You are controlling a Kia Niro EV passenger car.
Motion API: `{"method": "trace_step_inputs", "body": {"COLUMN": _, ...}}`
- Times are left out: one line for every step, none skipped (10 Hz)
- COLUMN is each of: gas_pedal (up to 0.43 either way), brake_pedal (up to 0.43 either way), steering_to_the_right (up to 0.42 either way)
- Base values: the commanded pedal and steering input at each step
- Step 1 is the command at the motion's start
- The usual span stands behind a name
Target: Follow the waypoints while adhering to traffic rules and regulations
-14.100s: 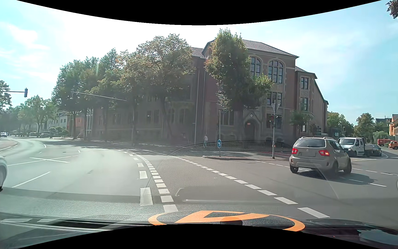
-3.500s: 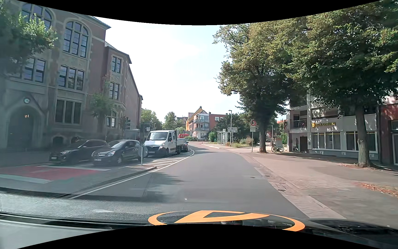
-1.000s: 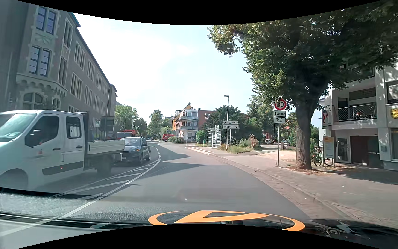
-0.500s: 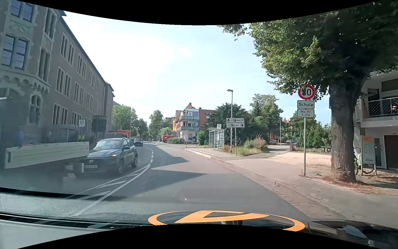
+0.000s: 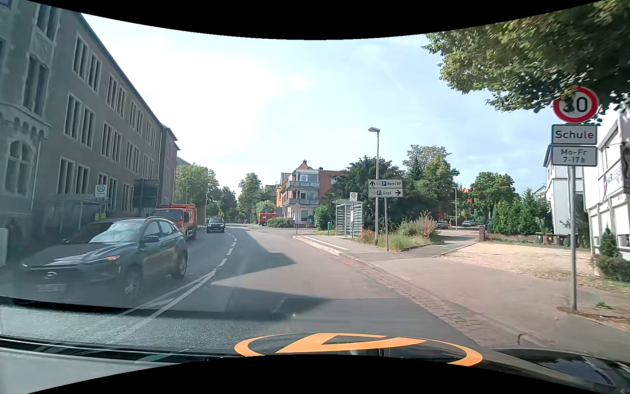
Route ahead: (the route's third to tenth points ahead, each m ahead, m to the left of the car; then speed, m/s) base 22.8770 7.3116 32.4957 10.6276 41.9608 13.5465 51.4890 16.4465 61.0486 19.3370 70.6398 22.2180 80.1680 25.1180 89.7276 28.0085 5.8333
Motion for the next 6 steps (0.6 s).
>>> {"method": "trace_step_inputs", "body": {"gas_pedal": 0.110, "brake_pedal": 0.000, "steering_to_the_right": -0.033}}
{"method": "trace_step_inputs", "body": {"gas_pedal": 0.110, "brake_pedal": 0.000, "steering_to_the_right": -0.044}}
{"method": "trace_step_inputs", "body": {"gas_pedal": 0.110, "brake_pedal": 0.000, "steering_to_the_right": -0.051}}
{"method": "trace_step_inputs", "body": {"gas_pedal": 0.110, "brake_pedal": 0.000, "steering_to_the_right": -0.059}}
{"method": "trace_step_inputs", "body": {"gas_pedal": 0.110, "brake_pedal": 0.000, "steering_to_the_right": -0.067}}
{"method": "trace_step_inputs", "body": {"gas_pedal": 0.110, "brake_pedal": 0.000, "steering_to_the_right": -0.075}}
